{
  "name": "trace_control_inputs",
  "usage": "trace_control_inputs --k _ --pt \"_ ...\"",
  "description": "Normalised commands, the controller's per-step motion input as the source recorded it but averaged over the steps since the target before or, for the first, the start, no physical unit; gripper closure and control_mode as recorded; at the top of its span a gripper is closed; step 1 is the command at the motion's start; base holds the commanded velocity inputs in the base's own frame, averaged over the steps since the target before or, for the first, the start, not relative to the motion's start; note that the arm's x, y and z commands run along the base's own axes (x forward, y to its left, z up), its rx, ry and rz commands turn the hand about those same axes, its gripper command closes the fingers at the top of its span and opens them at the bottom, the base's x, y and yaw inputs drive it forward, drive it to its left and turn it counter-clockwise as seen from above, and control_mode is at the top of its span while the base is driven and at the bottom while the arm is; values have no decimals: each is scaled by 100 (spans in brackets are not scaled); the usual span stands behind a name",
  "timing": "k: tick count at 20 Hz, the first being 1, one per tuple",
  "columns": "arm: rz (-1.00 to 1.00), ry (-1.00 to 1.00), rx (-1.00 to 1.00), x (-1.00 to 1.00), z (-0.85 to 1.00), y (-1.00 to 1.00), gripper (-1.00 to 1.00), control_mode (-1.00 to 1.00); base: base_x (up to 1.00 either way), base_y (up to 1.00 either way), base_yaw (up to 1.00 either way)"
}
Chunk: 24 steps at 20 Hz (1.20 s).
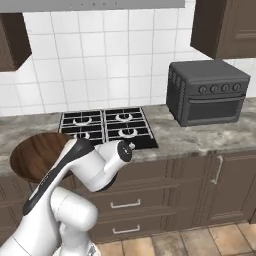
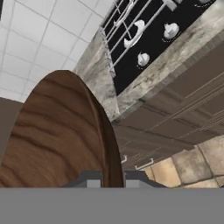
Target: Pick the cup and bowl from the counter and place them on the counter next to the sink.
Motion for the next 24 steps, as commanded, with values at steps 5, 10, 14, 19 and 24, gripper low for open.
trace_control_inputs --k 5,10,14,19,24 --pt "0 0 0 0 0 0 100 100 36 -97 -42" --pt "0 0 0 0 0 0 100 100 4 -98 -38" --pt "0 0 0 0 0 0 100 100 -1 -100 -36" --pt "0 0 0 0 0 0 100 100 -6 -98 -40" --pt "0 0 0 0 0 0 100 100 -3 -66 -38"
